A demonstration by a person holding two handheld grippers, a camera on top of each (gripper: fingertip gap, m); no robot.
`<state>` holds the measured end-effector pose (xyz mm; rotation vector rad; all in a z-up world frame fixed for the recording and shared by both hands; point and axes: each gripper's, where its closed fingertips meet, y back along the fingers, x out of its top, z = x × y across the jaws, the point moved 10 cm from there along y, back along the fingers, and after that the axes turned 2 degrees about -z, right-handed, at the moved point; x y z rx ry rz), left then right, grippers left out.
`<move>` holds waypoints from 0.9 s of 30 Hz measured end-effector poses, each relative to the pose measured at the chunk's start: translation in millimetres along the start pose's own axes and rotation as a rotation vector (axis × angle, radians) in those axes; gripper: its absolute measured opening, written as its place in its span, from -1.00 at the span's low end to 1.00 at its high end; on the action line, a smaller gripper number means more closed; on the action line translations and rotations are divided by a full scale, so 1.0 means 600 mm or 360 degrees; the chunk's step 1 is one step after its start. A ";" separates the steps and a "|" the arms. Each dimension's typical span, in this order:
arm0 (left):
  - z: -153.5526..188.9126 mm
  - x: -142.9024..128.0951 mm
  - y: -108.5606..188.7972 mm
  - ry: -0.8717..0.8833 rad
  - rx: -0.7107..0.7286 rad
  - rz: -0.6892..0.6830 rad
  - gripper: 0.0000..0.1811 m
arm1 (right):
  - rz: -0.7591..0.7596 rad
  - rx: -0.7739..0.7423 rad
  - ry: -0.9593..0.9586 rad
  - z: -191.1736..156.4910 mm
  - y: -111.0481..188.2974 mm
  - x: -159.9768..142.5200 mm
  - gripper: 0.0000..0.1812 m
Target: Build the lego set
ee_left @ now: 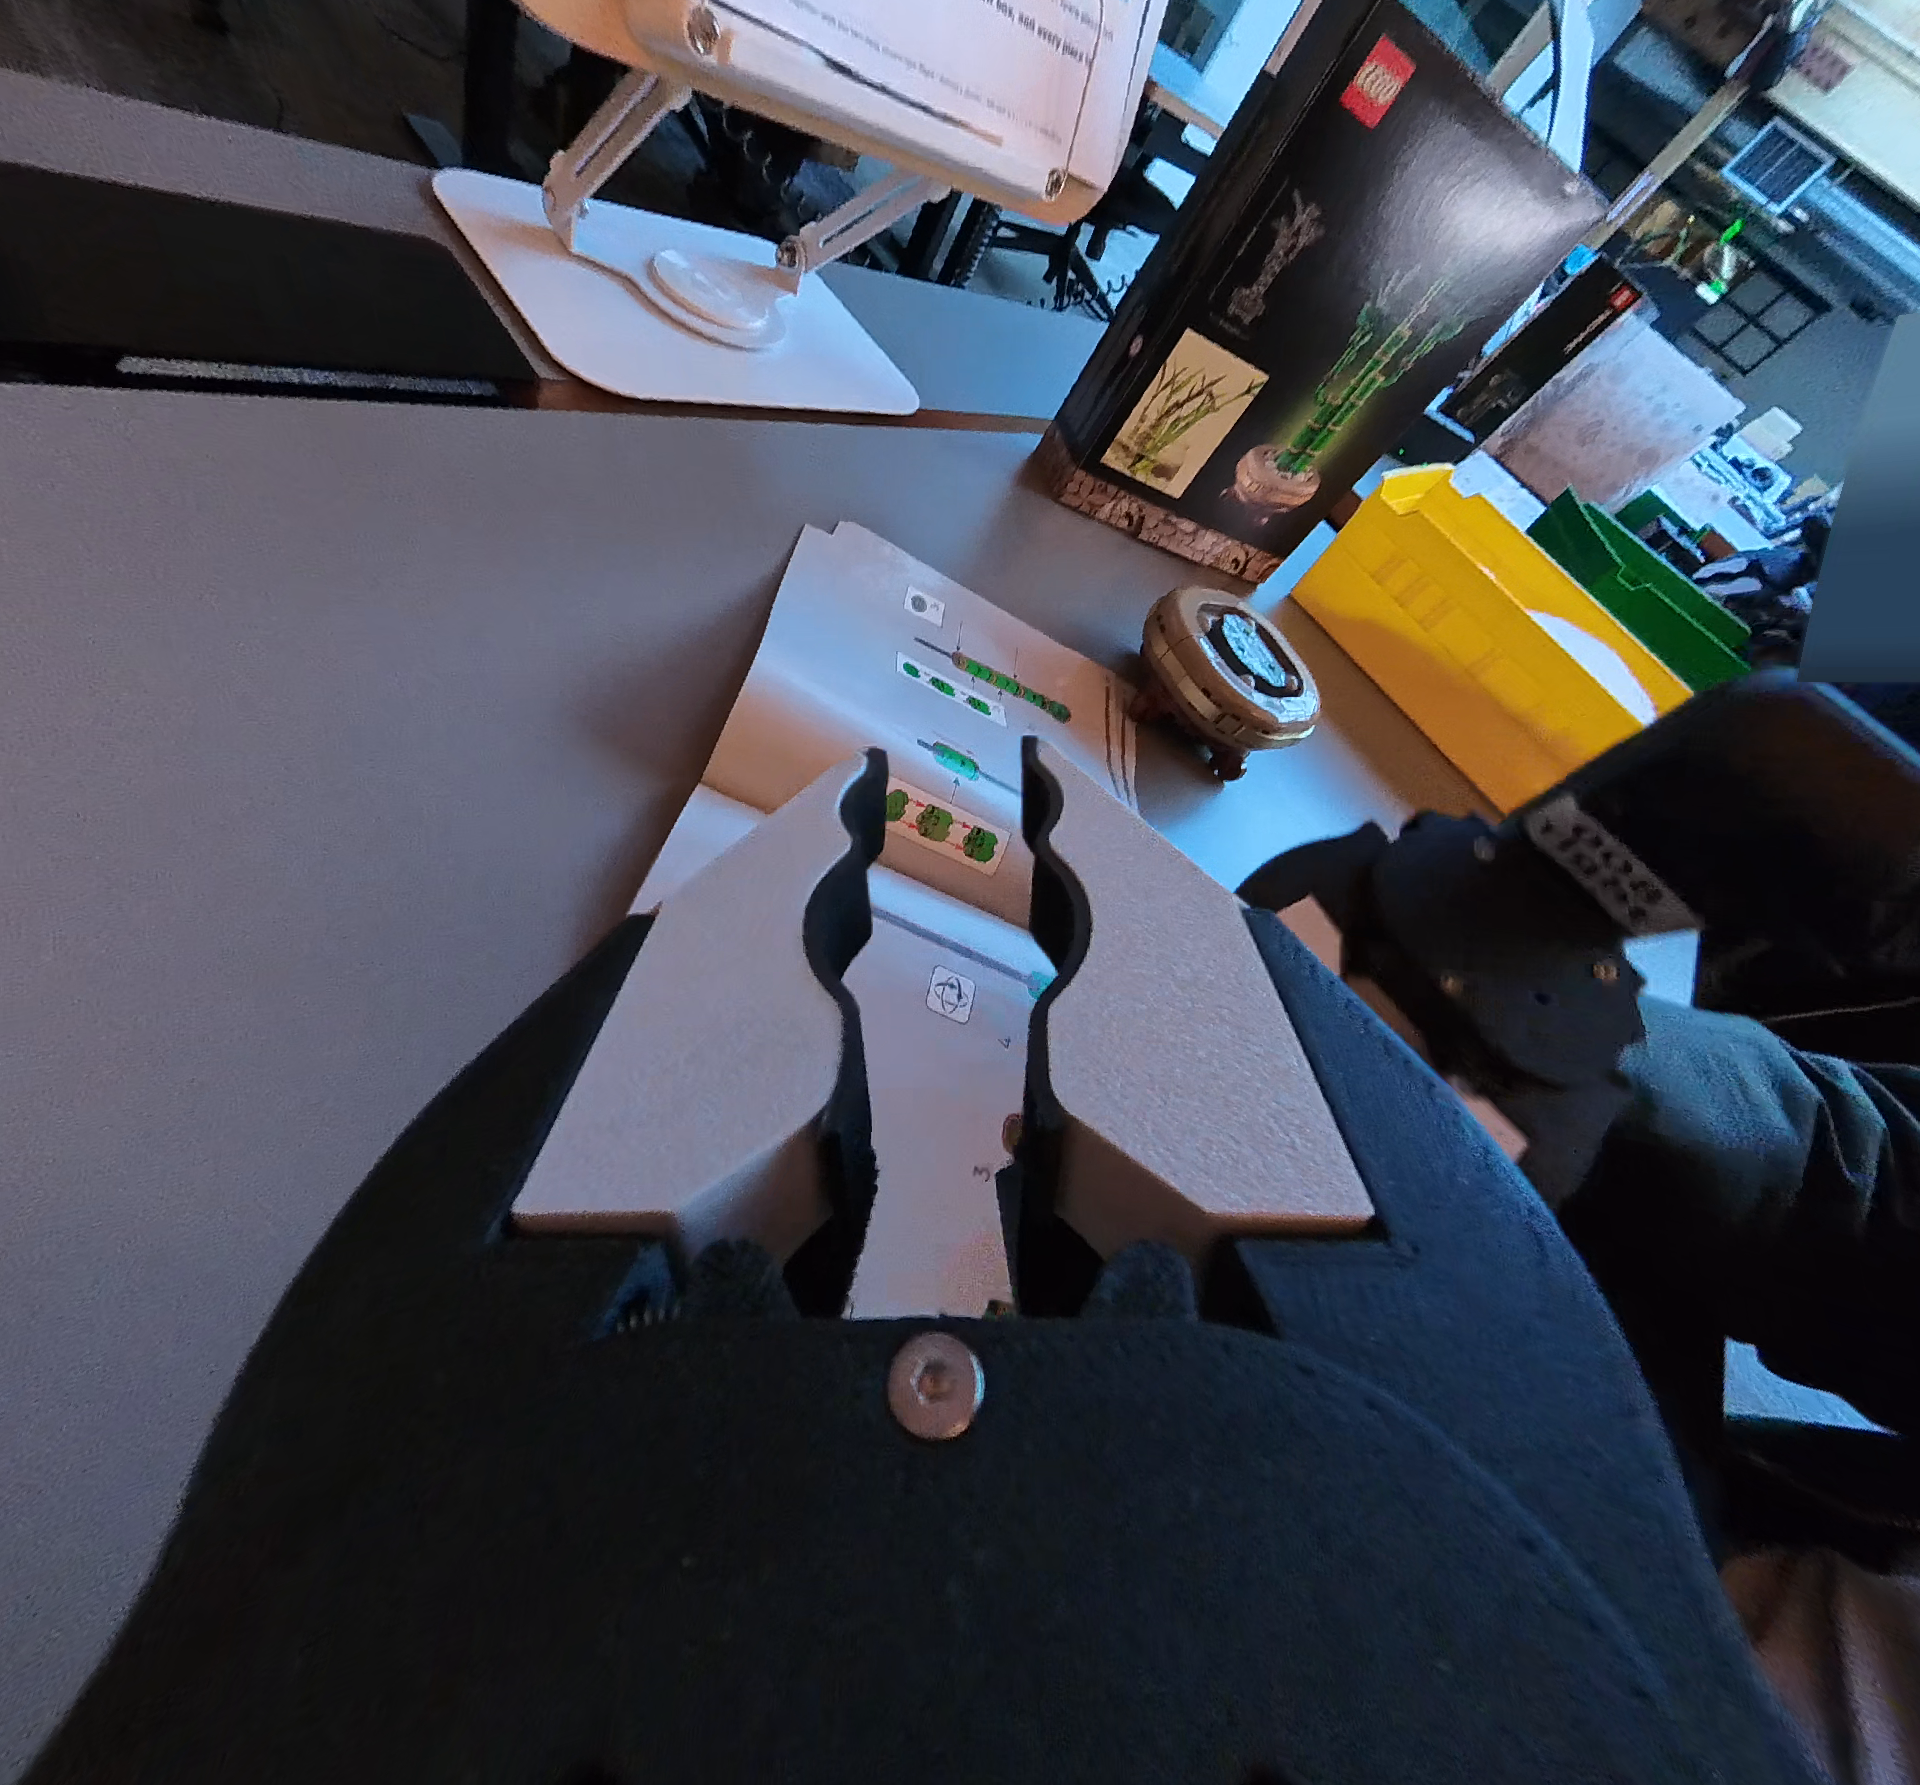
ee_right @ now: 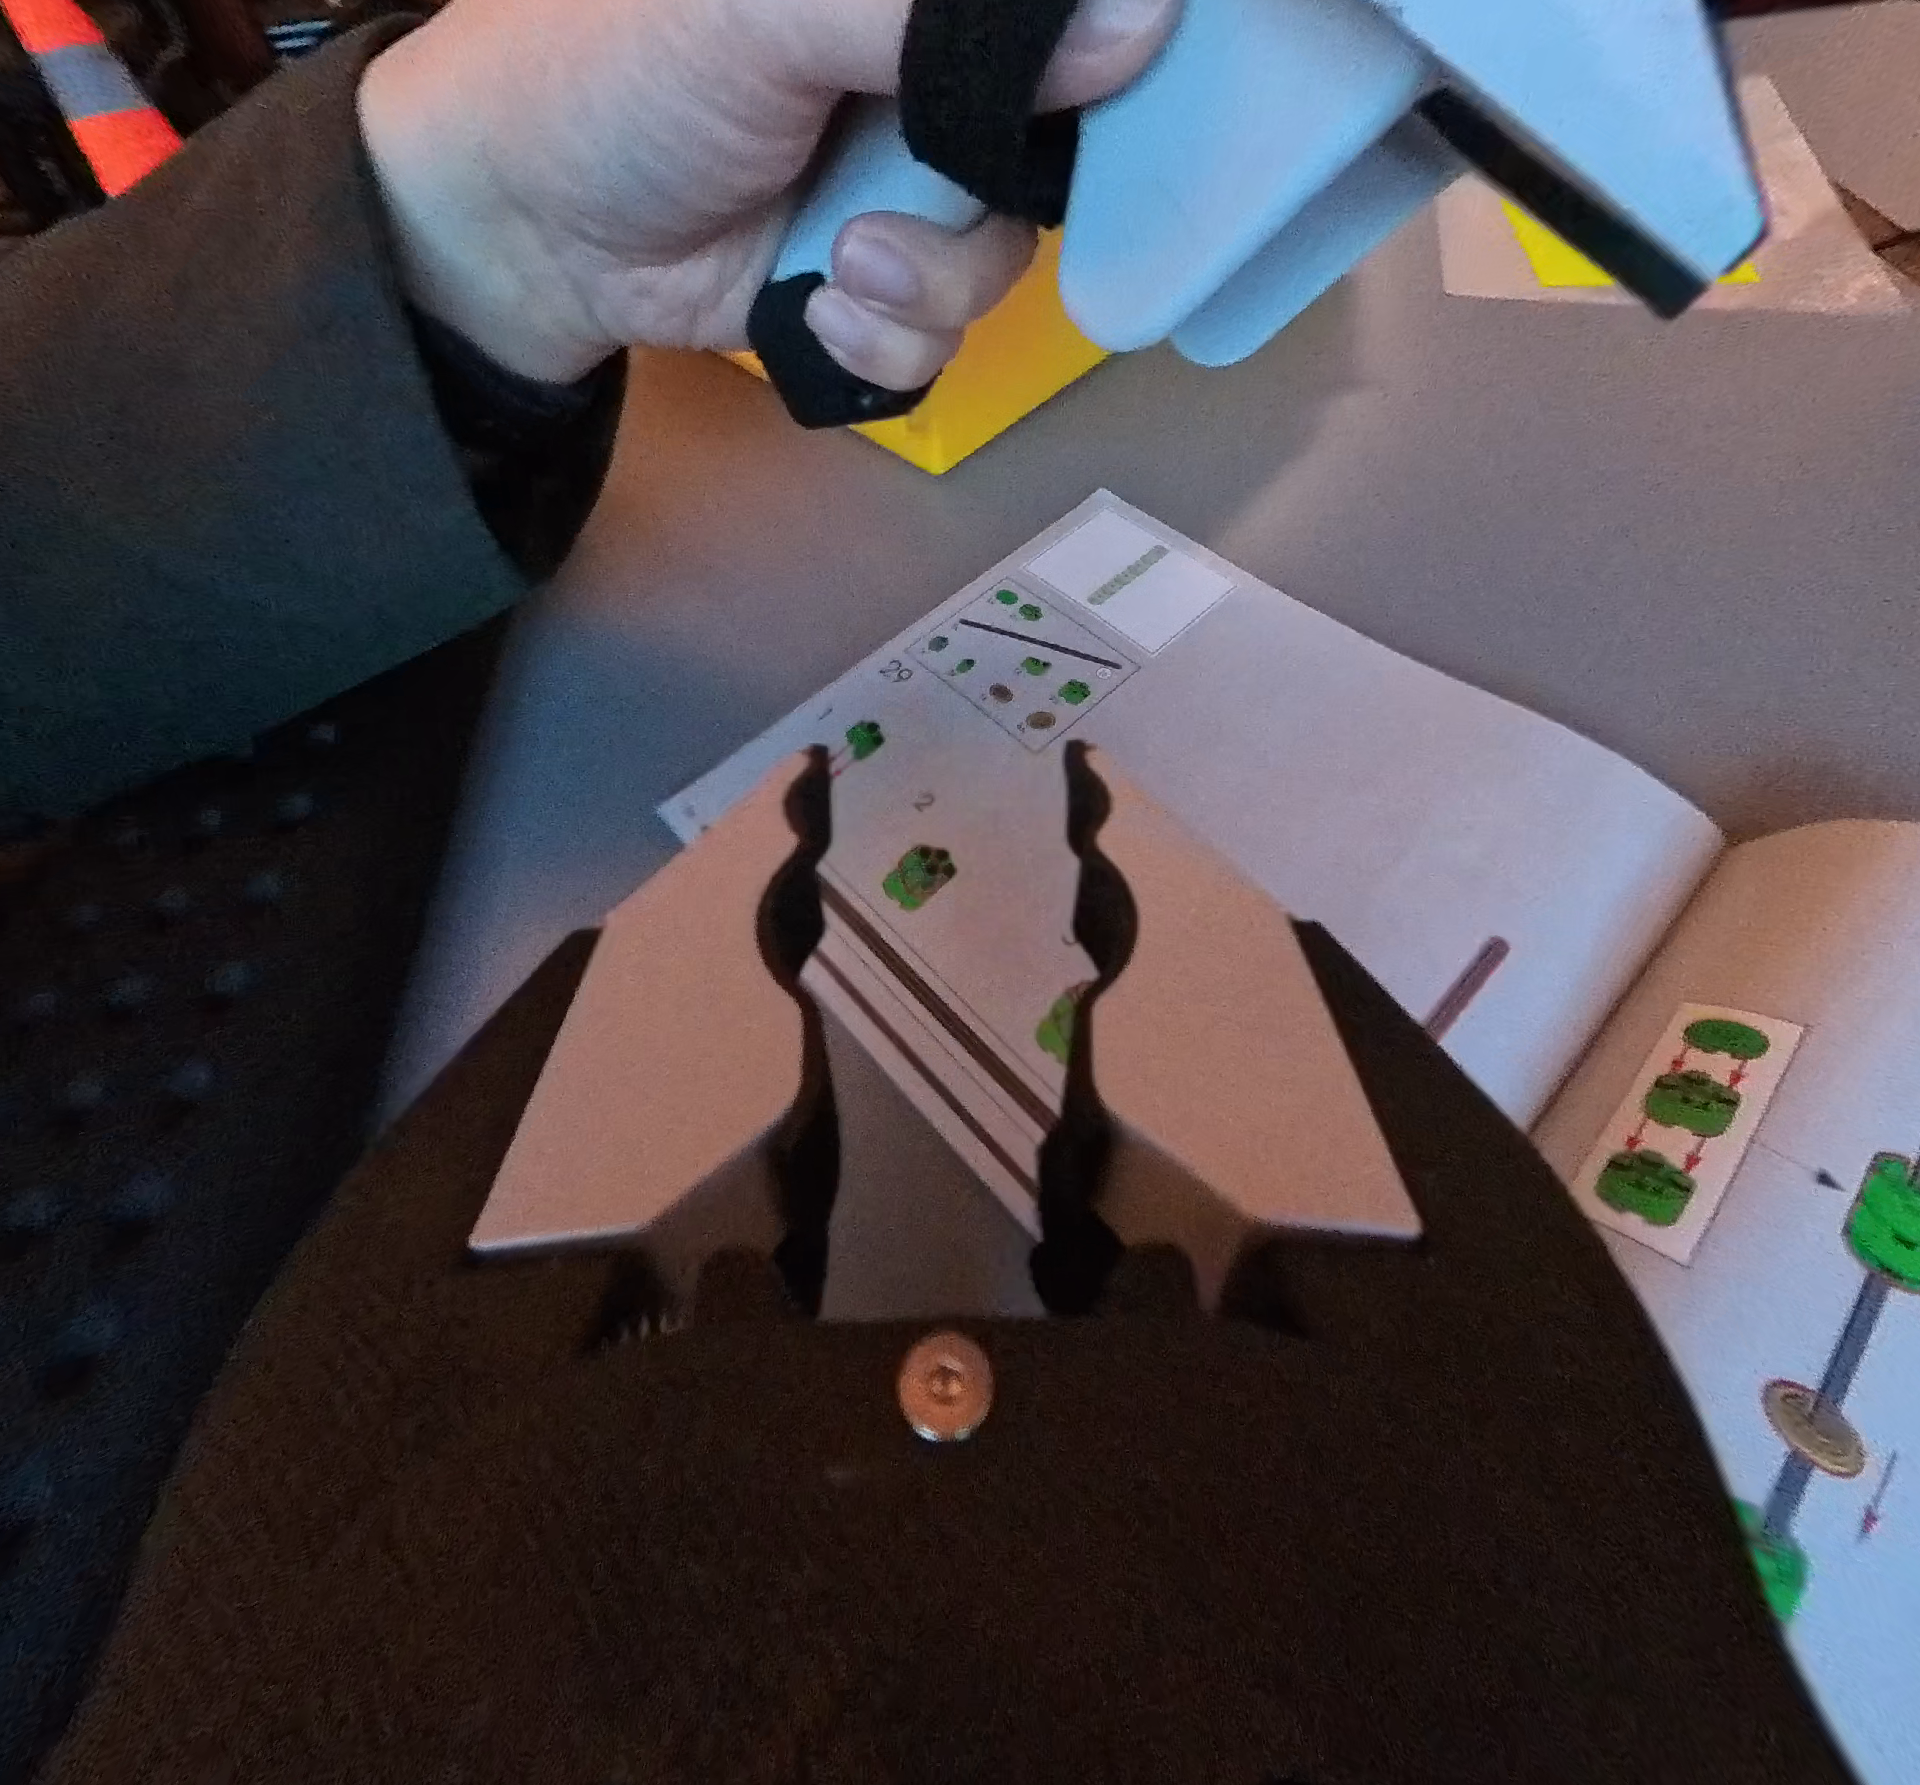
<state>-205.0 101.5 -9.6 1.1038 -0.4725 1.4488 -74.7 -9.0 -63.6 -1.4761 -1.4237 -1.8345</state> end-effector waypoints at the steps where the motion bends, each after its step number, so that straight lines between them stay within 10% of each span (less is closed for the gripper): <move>1: 0.001 0.002 0.002 -0.0001 0.0002 0.0020 -0.73 | -0.0013 -0.0055 -0.0058 -0.006 -0.010 0.002 -0.36; 8: 0.003 0.004 0.007 -0.0009 0.0004 0.0046 -0.73 | -0.0391 -0.0228 -0.0259 -0.035 -0.074 -0.019 0.28; 27: -0.005 0.001 0.004 0.0012 0.0024 0.0027 -0.75 | -0.0397 -0.0365 -0.0144 -0.029 -0.076 -0.024 -0.06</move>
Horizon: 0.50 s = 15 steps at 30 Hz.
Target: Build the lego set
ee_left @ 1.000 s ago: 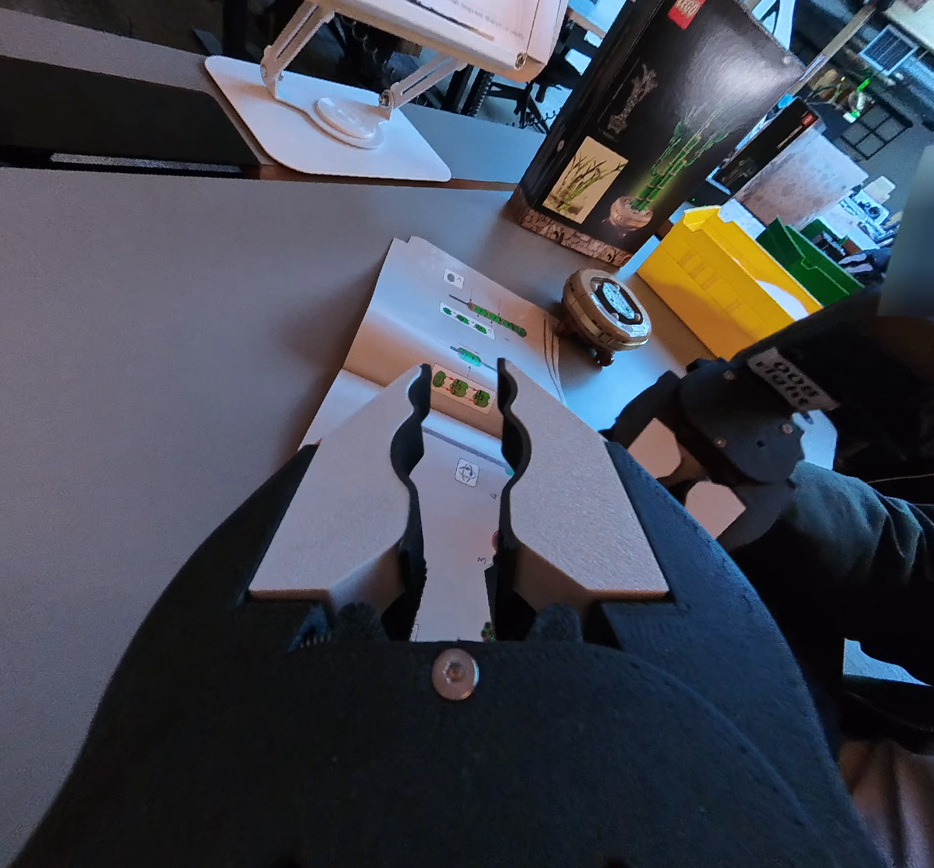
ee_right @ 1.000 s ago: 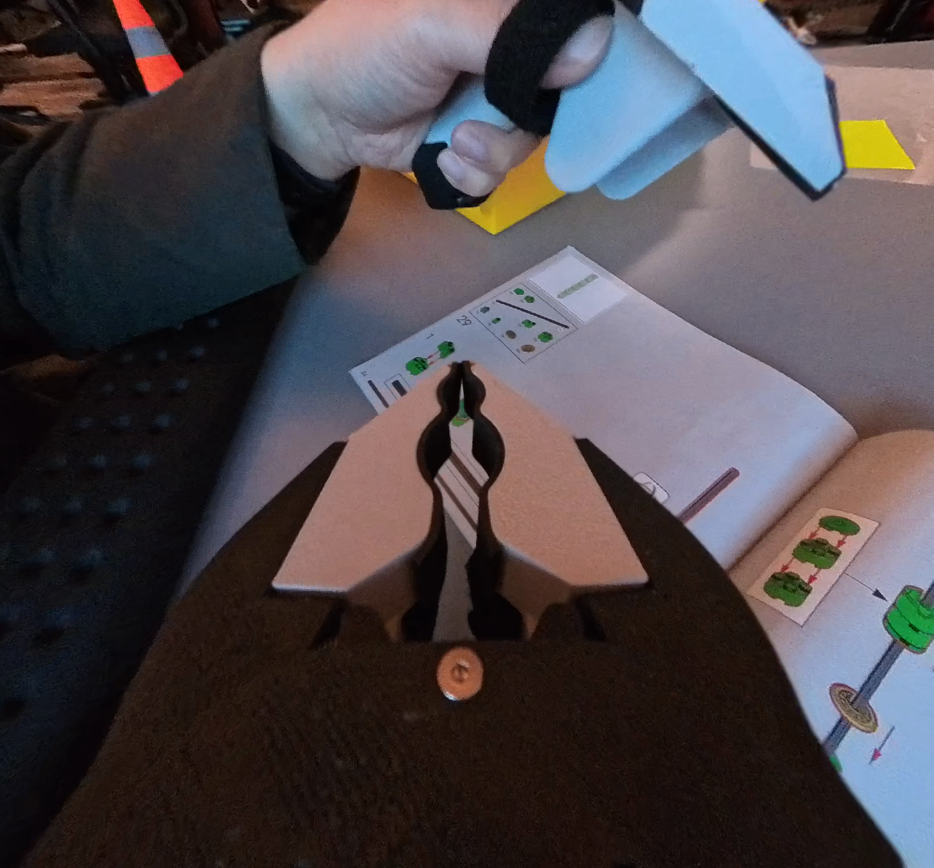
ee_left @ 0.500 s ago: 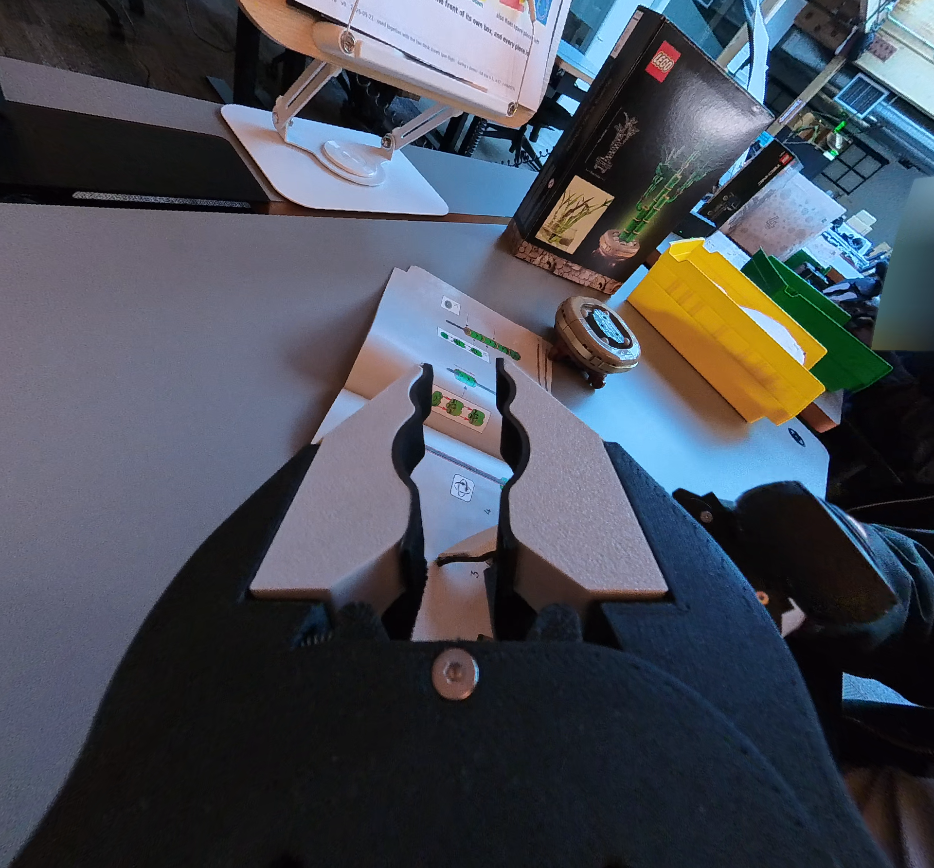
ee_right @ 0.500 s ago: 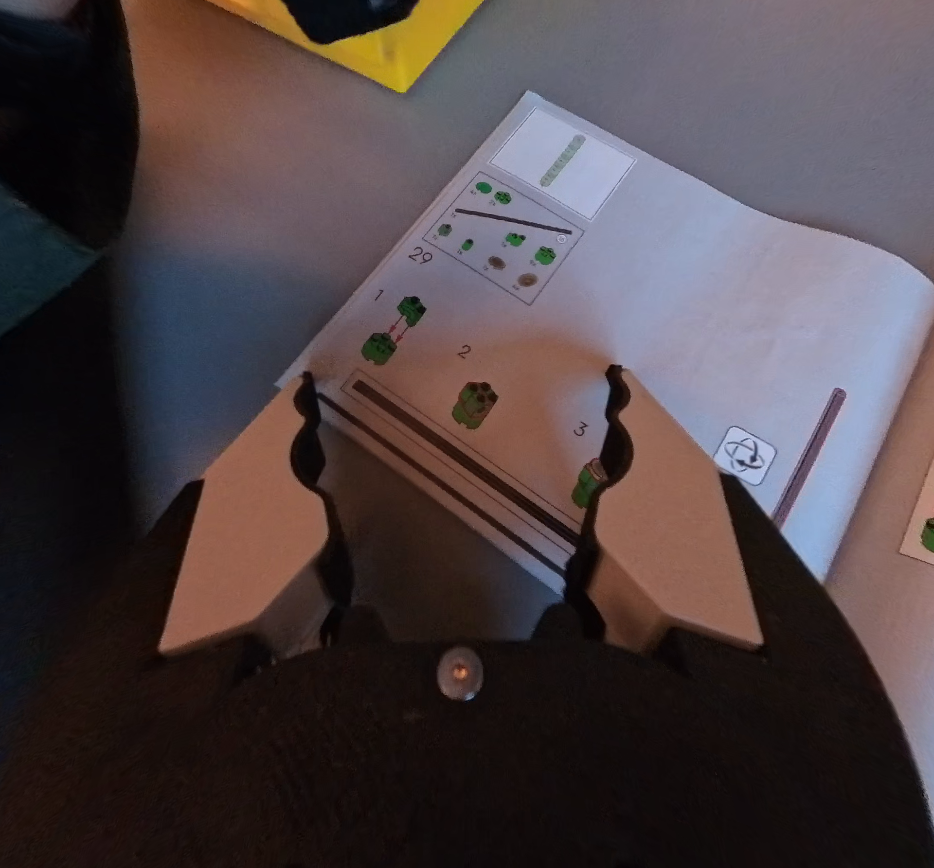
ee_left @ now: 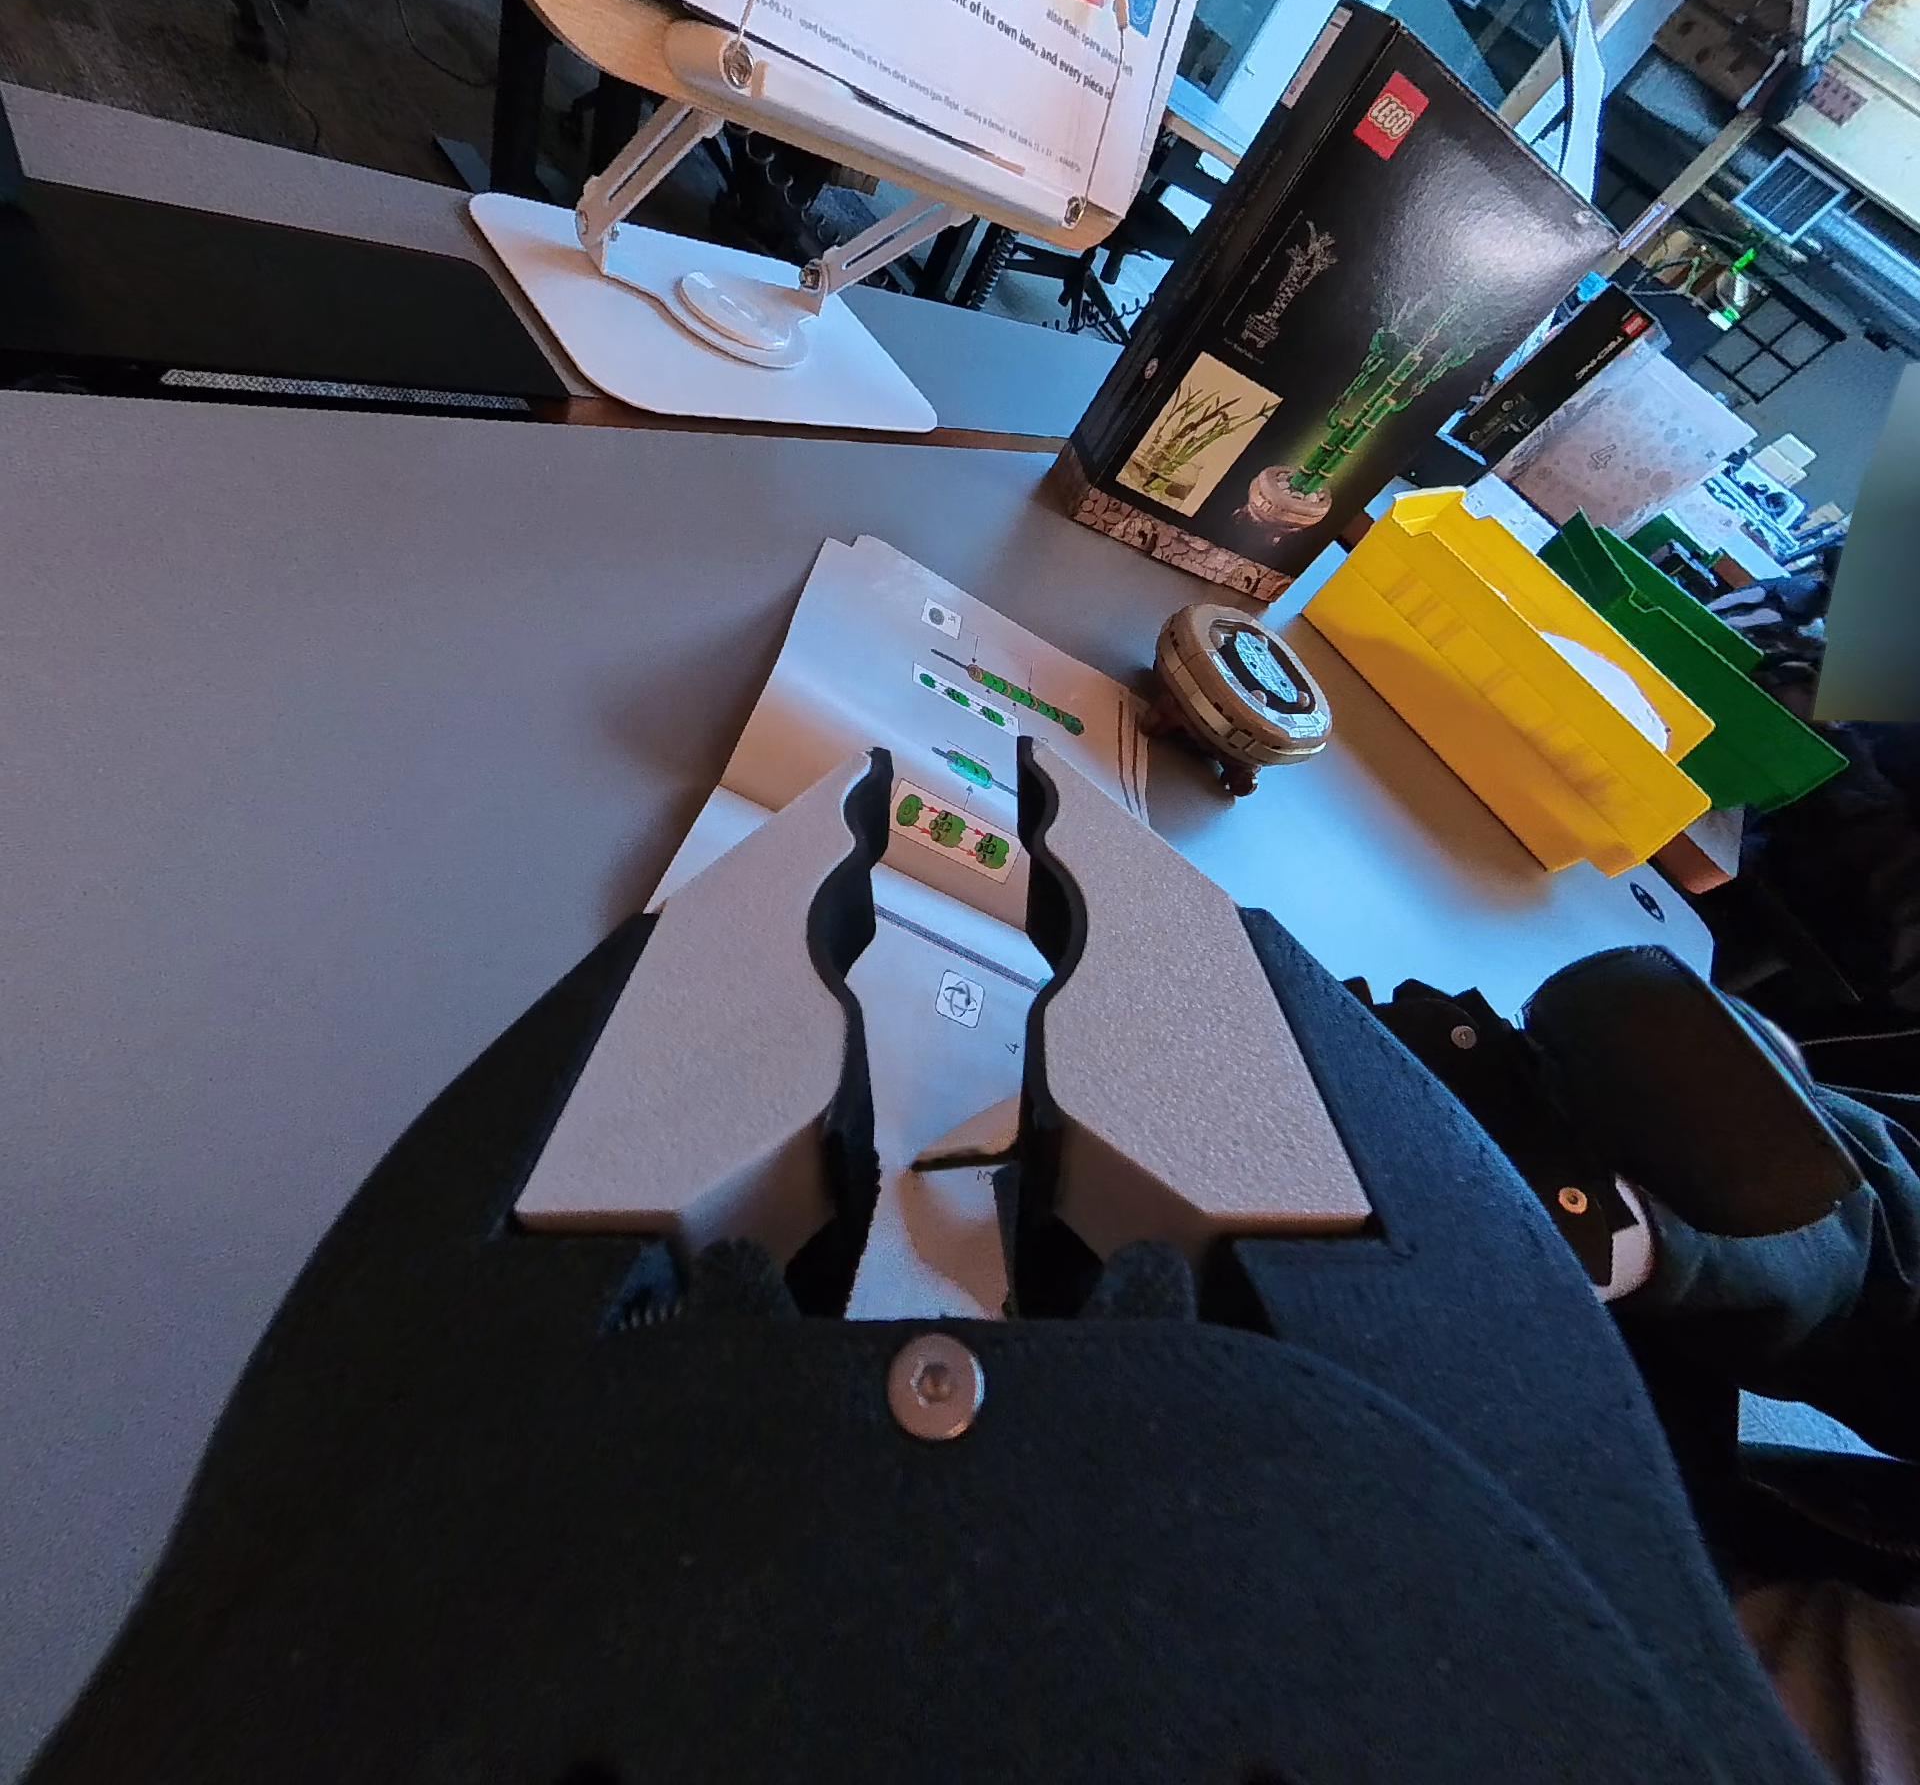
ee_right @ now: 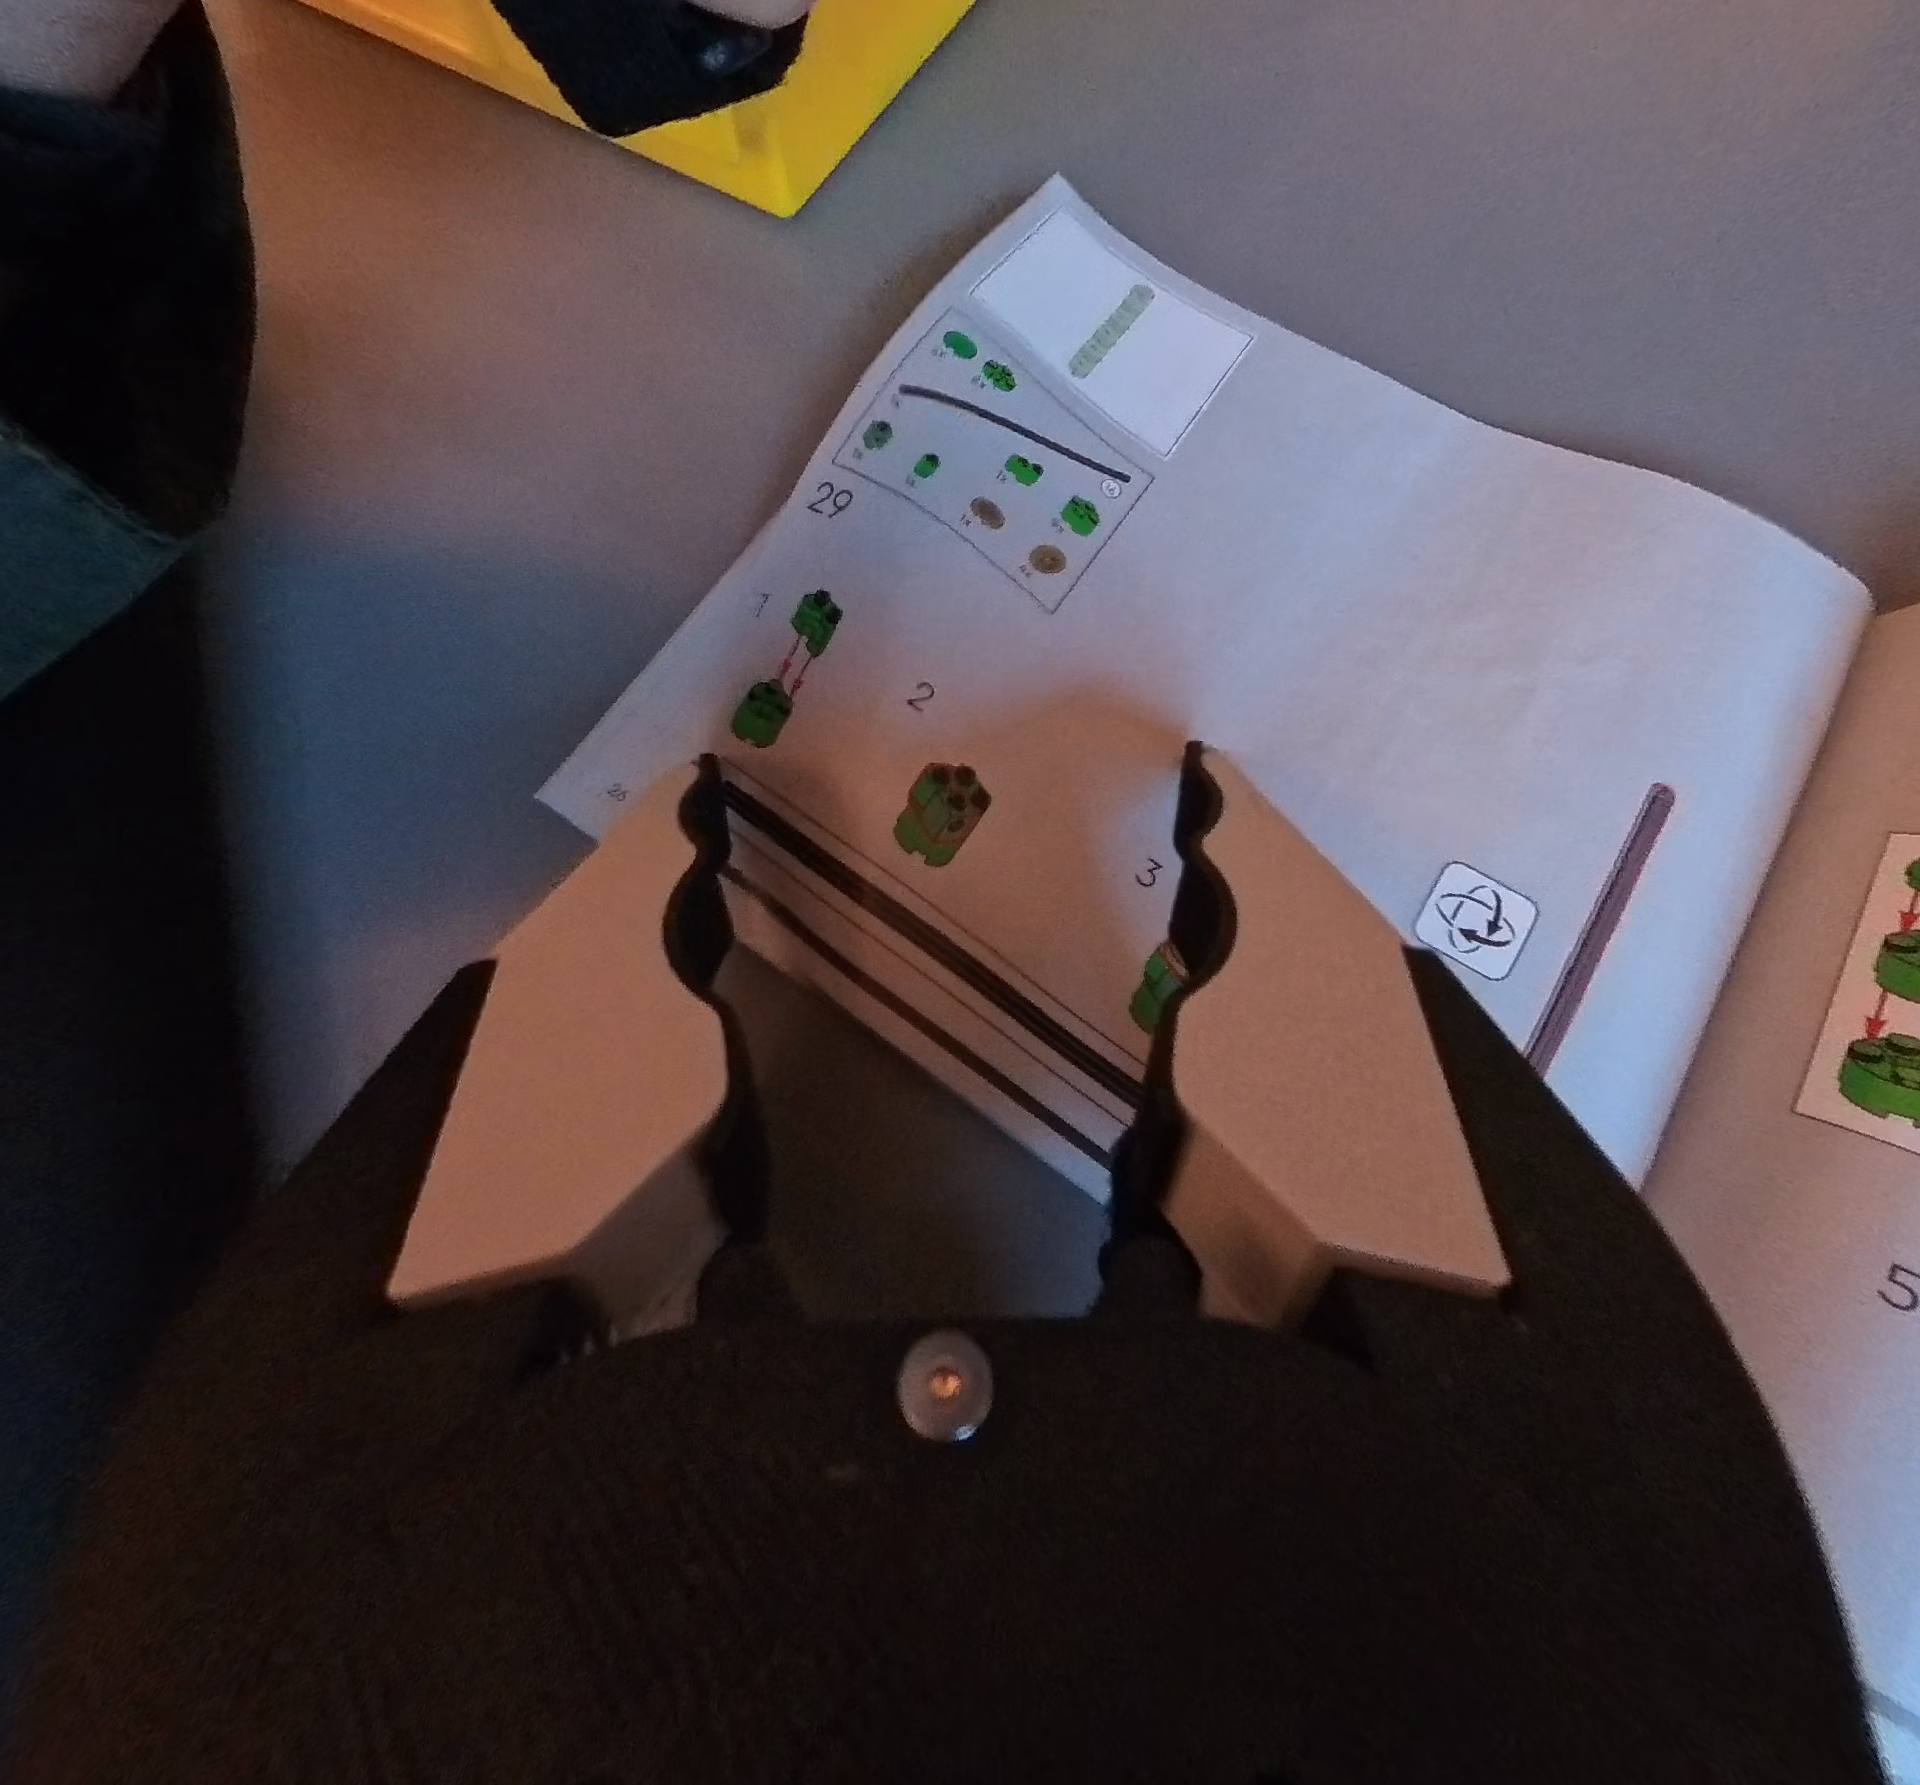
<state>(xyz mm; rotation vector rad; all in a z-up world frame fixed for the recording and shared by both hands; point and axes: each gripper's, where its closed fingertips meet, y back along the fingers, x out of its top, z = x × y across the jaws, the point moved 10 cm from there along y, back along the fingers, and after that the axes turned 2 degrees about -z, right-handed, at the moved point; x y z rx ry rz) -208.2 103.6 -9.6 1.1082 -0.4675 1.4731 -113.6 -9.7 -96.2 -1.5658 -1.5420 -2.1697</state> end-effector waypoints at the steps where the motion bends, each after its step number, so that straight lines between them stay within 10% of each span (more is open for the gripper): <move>1: 0.000 0.000 0.000 0.0001 -0.0001 -0.0001 -0.75 | 0.0003 -0.0002 -0.0003 0.000 -0.001 0.001 -0.08; 15: -0.004 0.001 0.003 0.0016 0.0032 0.0013 -0.73 | 0.0049 -0.0001 -0.0021 0.023 0.013 -0.006 -0.73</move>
